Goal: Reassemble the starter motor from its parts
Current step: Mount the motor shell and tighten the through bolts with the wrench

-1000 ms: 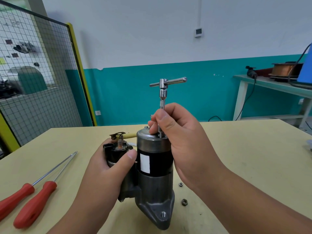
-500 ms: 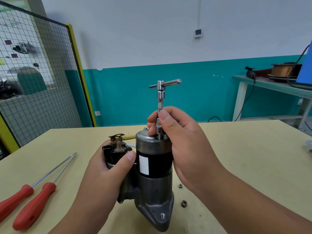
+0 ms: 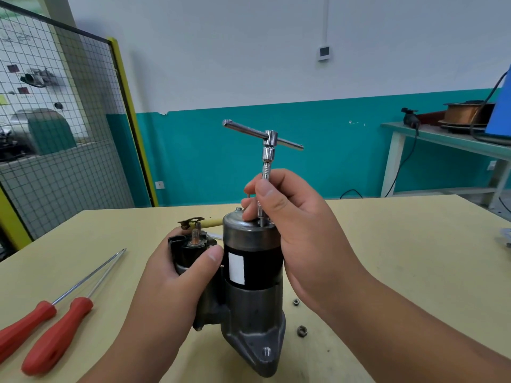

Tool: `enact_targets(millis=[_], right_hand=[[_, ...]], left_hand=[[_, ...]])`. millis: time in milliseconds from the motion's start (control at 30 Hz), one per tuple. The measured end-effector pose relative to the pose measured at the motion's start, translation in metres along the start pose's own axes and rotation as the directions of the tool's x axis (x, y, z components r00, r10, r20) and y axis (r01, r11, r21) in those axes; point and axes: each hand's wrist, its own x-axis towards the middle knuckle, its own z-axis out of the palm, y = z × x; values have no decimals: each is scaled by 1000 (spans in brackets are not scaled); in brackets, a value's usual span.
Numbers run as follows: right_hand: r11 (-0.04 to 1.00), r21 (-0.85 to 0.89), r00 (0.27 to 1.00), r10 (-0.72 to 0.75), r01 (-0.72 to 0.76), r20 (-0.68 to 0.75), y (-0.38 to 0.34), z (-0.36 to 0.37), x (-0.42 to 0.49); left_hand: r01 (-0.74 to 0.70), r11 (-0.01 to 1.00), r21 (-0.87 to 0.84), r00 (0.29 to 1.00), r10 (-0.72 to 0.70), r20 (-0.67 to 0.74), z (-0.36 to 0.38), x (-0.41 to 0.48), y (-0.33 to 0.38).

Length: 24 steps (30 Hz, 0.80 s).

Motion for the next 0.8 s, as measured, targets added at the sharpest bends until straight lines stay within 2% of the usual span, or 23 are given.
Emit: enact_targets(millis=[300, 800], right_hand=[[998, 48, 999, 40, -40, 5, 3, -3, 1], [997, 76, 1000, -28, 28, -2, 1, -1, 1]], left_hand=[[5, 1000, 8, 1000, -5, 1, 0, -1, 2], [-14, 1000, 16, 1000, 14, 13, 1, -4, 7]])
